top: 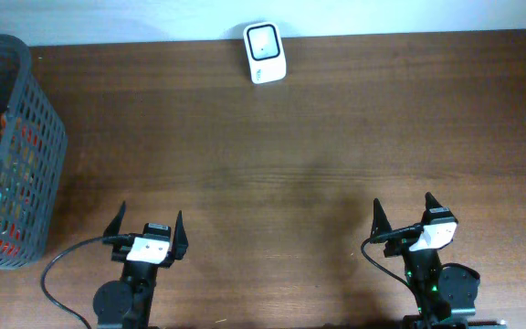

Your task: Scan the item barcode

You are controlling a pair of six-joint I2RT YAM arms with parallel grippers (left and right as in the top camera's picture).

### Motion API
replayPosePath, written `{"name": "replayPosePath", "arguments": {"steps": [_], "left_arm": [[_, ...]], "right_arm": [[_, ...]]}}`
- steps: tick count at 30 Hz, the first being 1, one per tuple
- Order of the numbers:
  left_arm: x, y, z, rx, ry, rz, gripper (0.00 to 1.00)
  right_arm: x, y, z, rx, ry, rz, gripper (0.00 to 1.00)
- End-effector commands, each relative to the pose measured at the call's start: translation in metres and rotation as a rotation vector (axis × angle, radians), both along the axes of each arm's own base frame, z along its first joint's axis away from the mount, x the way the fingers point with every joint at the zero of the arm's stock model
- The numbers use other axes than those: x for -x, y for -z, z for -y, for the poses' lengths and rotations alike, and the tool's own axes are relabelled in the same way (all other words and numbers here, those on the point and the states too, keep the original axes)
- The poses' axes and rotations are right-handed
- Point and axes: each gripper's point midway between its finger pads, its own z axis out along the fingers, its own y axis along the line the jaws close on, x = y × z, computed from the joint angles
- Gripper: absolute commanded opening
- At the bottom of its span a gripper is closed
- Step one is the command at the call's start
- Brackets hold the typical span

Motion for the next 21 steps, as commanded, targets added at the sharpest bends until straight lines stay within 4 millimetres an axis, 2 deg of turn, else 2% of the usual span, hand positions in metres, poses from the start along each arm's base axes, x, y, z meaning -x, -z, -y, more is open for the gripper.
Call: {"name": "replayPosePath", "arguments": {"steps": [1,14,18,21], "left_arm": [[0.0,0.002,0.001,-0.012,0.005,0.0,0.99],[0.0,0.001,0.001,-0.012,0.005,0.001,0.99],[0.001,-0.002,0.006,0.023,0.035,0.012,0.99],[0.003,-0.024,0.006,0.032,0.032,0.053,0.99]], "right_arm": [[0.0,0.002,0.003,-0.007,0.013,-0.001,0.99],[0.0,0.003,0.003,-0.007,0.013,-0.003,0.99],[0.0,0.003,0.003,-0.007,0.013,-0.003,0.99],[0.0,0.003,0.003,-0.007,0.013,-0.003,0.99]]}}
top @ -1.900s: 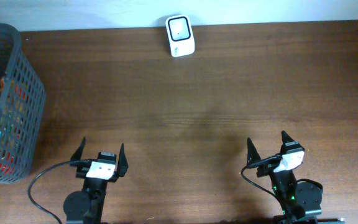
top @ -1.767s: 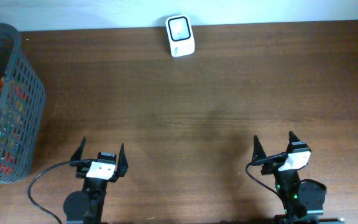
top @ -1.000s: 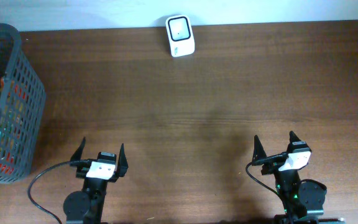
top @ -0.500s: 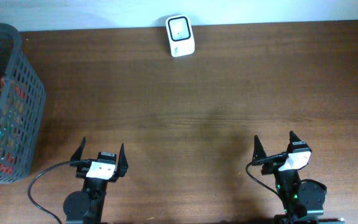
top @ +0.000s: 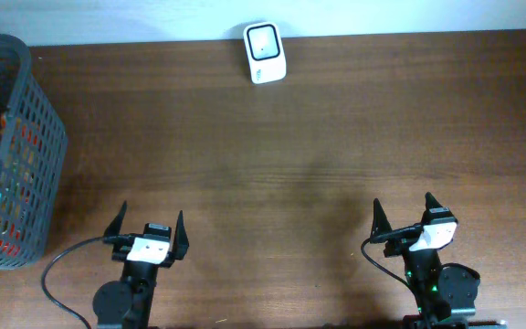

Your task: Scan the item barcode

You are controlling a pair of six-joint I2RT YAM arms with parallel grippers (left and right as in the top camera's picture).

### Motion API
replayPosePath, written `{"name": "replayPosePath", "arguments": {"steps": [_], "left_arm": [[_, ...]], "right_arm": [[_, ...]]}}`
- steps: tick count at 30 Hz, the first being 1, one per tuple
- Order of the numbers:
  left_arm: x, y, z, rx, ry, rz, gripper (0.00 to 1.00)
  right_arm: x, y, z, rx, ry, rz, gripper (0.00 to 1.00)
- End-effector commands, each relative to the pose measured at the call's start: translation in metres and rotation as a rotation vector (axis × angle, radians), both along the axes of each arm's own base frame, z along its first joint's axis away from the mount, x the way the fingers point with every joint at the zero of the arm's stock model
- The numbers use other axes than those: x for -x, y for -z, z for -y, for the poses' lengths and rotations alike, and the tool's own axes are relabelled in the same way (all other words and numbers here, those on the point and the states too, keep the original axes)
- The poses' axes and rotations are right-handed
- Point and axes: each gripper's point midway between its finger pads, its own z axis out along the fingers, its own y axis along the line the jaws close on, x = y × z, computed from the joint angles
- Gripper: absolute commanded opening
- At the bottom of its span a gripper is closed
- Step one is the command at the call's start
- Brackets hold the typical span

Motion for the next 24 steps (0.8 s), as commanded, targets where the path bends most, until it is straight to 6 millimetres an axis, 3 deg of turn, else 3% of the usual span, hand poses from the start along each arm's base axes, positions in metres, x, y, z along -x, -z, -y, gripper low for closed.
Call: {"name": "replayPosePath", "arguments": {"steps": [1,6,9,15,19,21,24], "left_arm": [[0.004,-0.026,0.003,0.022,0.018,0.047,0.99],[0.002,-0.058,0.004,0.091,0.013,-0.012,0.99],[-0.012,-0.089,0.004,0.147,0.008,-0.063,0.99],[-0.055,-0.149,0.014,0.157,0.032,-0.357,0.99],[-0.08,-0.169,0.022,0.168,0.051,-0.623,0.99],[-0.095,-0.178,0.041,0.215,0.145,-0.763,0.99],[-0.12,-0.164,0.051,0.245,0.184,-0.856,0.99]], "right_arm": [[0.0,0.003,0.003,-0.008,0.013,-0.003,0.99],[0.0,0.003,0.003,-0.008,0.013,-0.003,0.99],[0.0,0.003,0.003,-0.008,0.013,-0.003,0.99],[0.0,0.003,0.003,-0.008,0.013,-0.003,0.99],[0.0,0.003,0.003,-0.008,0.013,-0.003,0.99],[0.0,0.003,0.003,-0.008,0.013,-0.003,0.99],[0.0,0.003,0.003,-0.008,0.013,-0.003,0.99]]}}
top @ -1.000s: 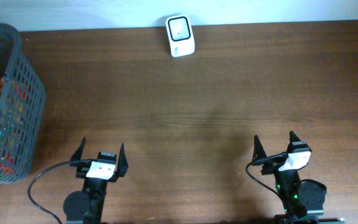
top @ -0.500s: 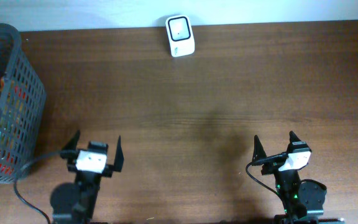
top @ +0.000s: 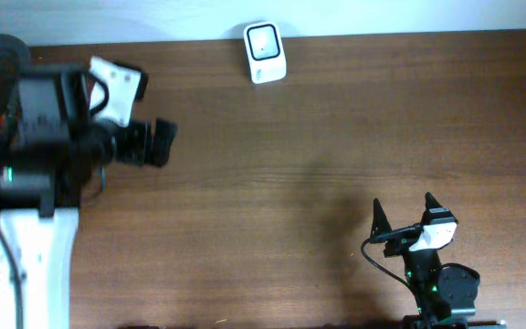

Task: Scan the item barcode
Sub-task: 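Reach the left gripper into the basket and grasp the green tissue pack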

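Observation:
The white barcode scanner (top: 264,41) lies at the table's far edge, near the middle. My left arm (top: 57,137) is raised high and fills the left of the overhead view, over the right side of the grey basket. Its wrist end shows as a blurred dark shape, so the fingers cannot be made out. A bit of a teal item shows at the left edge; the rest of the basket's contents are hidden by the arm. My right gripper (top: 403,203) stands open at the near right with nothing in it.
The basket stands at the left edge of the brown wooden table (top: 336,119). A pale wall runs along the far edge behind the scanner. A black cable curls beside the right arm's base (top: 441,288).
My left arm has gone from its rest pose at the near left to a raised pose over the basket's right side. The right arm, scanner and basket have not moved.
At both earlier moments the two grippers stood open and upright at the near edge, with the basket of items at the left and the scanner at the far edge. Now only the left arm has moved, up and over the basket.

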You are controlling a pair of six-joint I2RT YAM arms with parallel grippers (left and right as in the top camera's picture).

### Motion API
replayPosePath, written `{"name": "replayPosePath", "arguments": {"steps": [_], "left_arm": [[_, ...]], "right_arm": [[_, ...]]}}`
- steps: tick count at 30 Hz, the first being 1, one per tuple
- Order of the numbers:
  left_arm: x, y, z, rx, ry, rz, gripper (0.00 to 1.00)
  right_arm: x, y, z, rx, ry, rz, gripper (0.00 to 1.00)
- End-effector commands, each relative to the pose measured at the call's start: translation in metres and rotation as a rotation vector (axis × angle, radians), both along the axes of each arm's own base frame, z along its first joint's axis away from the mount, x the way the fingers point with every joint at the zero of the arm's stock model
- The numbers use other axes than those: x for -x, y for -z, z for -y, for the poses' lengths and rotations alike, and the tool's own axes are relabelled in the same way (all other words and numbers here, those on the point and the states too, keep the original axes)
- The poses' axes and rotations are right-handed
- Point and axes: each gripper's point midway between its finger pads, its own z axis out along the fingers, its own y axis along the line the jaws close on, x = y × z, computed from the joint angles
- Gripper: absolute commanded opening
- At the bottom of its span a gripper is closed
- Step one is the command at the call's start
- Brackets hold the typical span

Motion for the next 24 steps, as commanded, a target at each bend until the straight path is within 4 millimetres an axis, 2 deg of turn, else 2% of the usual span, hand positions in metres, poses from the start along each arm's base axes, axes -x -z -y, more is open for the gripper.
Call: {"name": "replayPosePath", "arguments": {"steps": [1,2,3,5,6,8,11,13,15,17,18,21,23,24], "left_arm": [[-0.025,0.02,0.02,0.086,0.065,-0.097,0.99],[-0.032,0.034,0.019,0.084,0.061,-0.137,0.99],[-0.037,0.04,0.018,0.09,0.049,-0.151,0.99],[-0.043,0.034,0.006,0.125,-0.032,-0.148,0.99],[-0.048,0.019,-0.009,0.146,-0.097,-0.114,0.99],[-0.054,-0.031,-0.06,0.177,-0.277,0.01,0.99],[-0.039,-0.087,-0.147,0.172,-0.566,0.167,1.0],[-0.016,-0.099,-0.211,0.125,-0.811,0.215,0.99],[0.018,-0.085,-0.27,0.083,-1.067,0.171,0.93],[0.03,-0.066,-0.297,0.081,-1.155,0.115,0.89],[0.037,-0.047,-0.312,0.082,-1.199,0.056,0.88],[0.056,0.006,-0.348,0.055,-1.301,-0.111,0.91],[0.063,0.05,-0.357,0.01,-1.251,-0.239,0.91],[0.063,0.063,-0.36,-0.007,-1.227,-0.266,0.92]], "right_arm": [[0.0,0.002,0.003,-0.008,0.012,-0.002,0.99],[0.0,0.002,0.003,-0.008,0.012,-0.002,0.99],[0.0,0.002,0.003,-0.008,0.012,-0.002,0.99],[0.0,0.002,0.003,-0.008,0.012,-0.002,0.99],[0.0,0.002,0.003,-0.008,0.012,-0.002,0.99],[0.0,0.002,0.003,-0.008,0.012,-0.002,0.99],[0.0,0.002,0.003,-0.008,0.012,-0.002,0.99],[0.0,0.002,0.003,-0.008,0.012,-0.002,0.99],[0.0,0.002,0.003,-0.008,0.012,-0.002,0.99],[0.0,0.002,0.003,-0.008,0.012,-0.002,0.99],[0.0,0.002,0.003,-0.008,0.012,-0.002,0.99],[0.0,0.002,0.003,-0.008,0.012,-0.002,0.99],[0.0,0.002,0.003,-0.008,0.012,-0.002,0.99],[0.0,0.002,0.003,-0.008,0.012,-0.002,0.99]]}}
